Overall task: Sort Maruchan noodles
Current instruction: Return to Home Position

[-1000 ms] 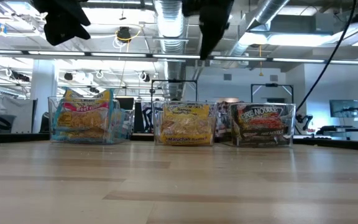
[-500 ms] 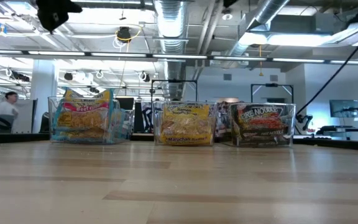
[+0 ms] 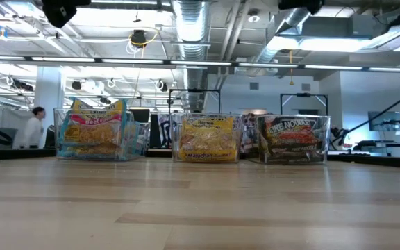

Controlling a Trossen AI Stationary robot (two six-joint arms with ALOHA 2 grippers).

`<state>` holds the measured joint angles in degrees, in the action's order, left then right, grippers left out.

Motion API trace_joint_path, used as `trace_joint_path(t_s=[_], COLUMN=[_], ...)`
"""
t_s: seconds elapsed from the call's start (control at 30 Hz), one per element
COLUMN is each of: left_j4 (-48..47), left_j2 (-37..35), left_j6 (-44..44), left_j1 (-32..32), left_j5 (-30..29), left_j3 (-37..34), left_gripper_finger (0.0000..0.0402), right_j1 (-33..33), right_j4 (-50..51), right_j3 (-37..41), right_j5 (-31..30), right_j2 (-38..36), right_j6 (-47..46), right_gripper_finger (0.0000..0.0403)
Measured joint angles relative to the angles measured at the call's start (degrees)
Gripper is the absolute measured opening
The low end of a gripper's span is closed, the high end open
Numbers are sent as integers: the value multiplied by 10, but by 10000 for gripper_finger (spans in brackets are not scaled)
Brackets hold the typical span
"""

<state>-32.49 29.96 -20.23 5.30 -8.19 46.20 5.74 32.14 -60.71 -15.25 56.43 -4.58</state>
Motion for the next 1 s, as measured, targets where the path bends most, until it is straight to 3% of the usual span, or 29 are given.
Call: trace_joint_path(t_s=[0.3,0.7,1.0], left_j4=[131,367,382], left_j2=[-49,-183,-265], left_j6=[18,4,31], left_j1=[0,0,0], left_j5=[48,49,71], left_j3=[-148,-368,-435], left_gripper_finger=[135,135,135], right_j1=[0,26,53], right_j4=[-84,-217,-321], right_j3=[126,278,367], right_j5=[35,36,67], right_j2=[-67,-110,-147], right_j6=[-29,-61,-61], right_gripper_finger=[127,127,127])
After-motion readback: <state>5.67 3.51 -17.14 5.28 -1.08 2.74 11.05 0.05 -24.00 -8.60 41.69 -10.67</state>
